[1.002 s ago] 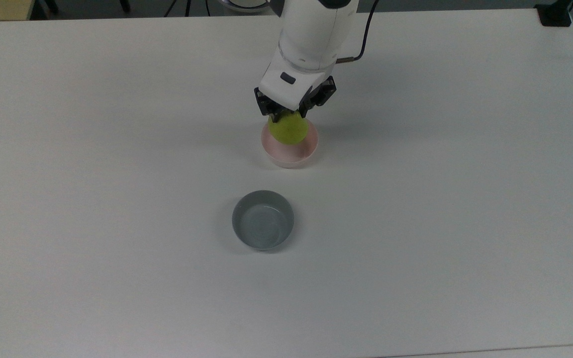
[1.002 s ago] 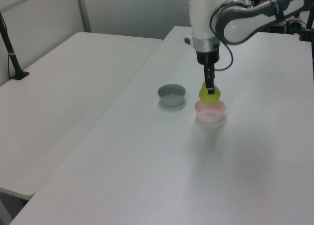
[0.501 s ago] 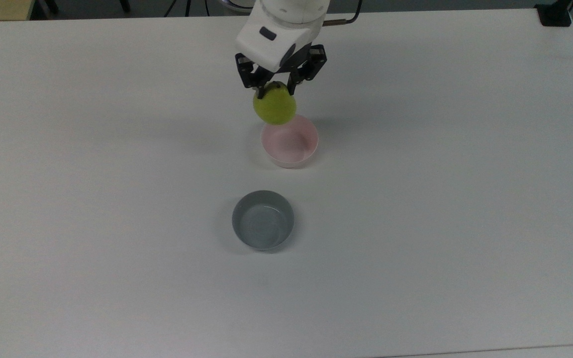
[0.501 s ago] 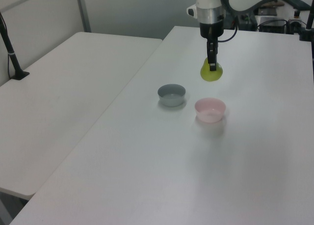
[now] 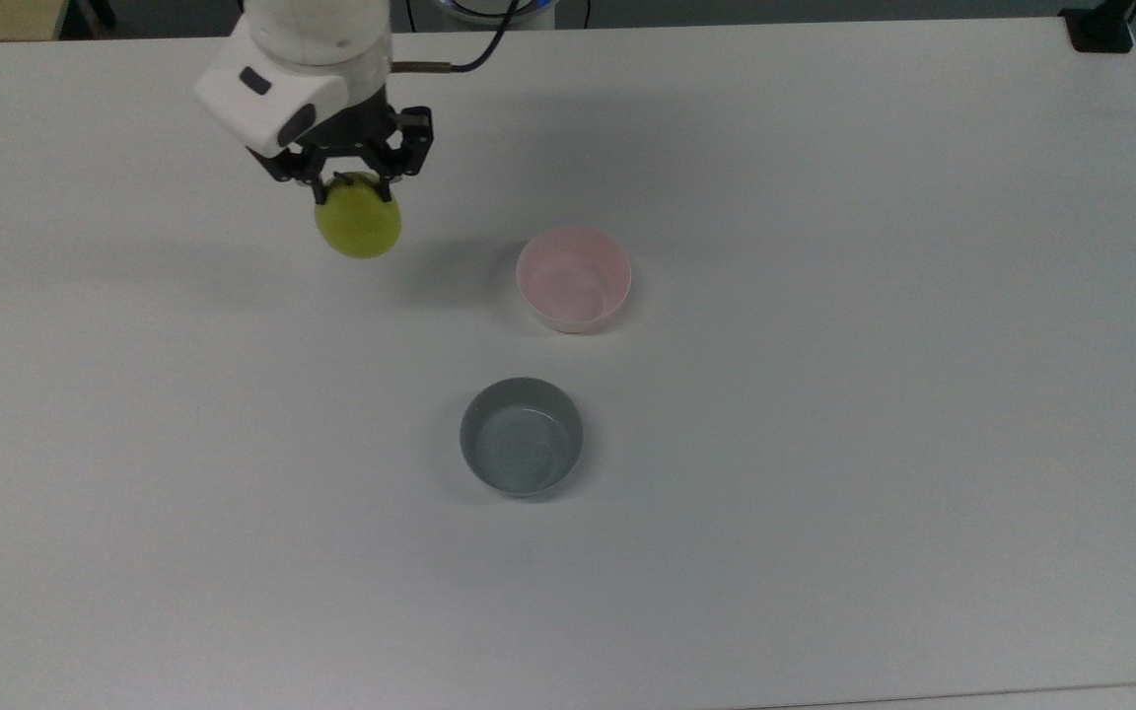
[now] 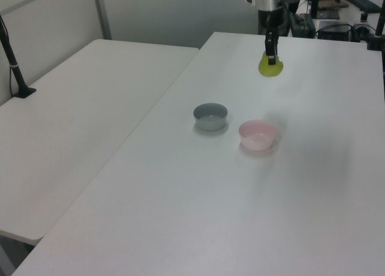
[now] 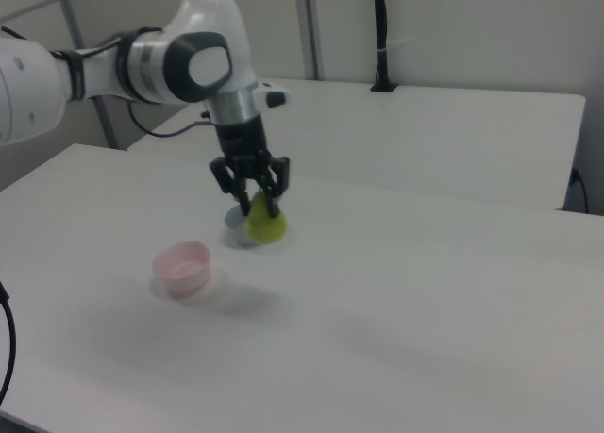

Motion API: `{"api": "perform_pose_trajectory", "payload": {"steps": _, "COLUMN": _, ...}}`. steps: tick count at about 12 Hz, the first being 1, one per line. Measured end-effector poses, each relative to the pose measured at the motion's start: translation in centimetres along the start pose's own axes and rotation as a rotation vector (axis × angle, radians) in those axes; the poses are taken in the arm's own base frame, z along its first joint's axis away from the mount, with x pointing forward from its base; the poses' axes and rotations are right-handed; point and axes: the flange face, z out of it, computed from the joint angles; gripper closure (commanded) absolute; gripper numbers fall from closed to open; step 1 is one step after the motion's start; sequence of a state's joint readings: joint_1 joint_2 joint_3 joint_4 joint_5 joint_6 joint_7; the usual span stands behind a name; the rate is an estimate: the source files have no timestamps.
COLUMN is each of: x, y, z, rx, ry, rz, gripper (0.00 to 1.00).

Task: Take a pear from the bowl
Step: 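Carry the pear away from the bowls and lower it to the table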

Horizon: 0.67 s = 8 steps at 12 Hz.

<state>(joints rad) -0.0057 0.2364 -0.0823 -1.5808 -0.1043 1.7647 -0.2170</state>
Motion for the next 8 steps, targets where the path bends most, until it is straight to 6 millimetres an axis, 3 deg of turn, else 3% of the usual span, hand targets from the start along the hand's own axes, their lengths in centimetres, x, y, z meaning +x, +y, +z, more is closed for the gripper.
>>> {"api": "perform_pose_trajectory", "payload": {"steps": 3, "x": 0.9, "y": 3.1, "z": 4.0, "rx": -0.003, "ry": 0.013, "rz": 0.032, "gripper": 0.71}}
{"api": "perform_pose_trajectory", "payload": {"steps": 5, "x": 1.5, "y": 4.0, "z": 7.2, "rx": 0.001, "ry": -0.01, "rz": 0.042, "gripper": 0.71}}
{"api": "perform_pose_trajectory", "payload": {"steps": 8, "x": 1.9, "y": 4.3, "z": 9.9, "rx": 0.003, "ry": -0.043, "rz": 0.044, "gripper": 0.71}}
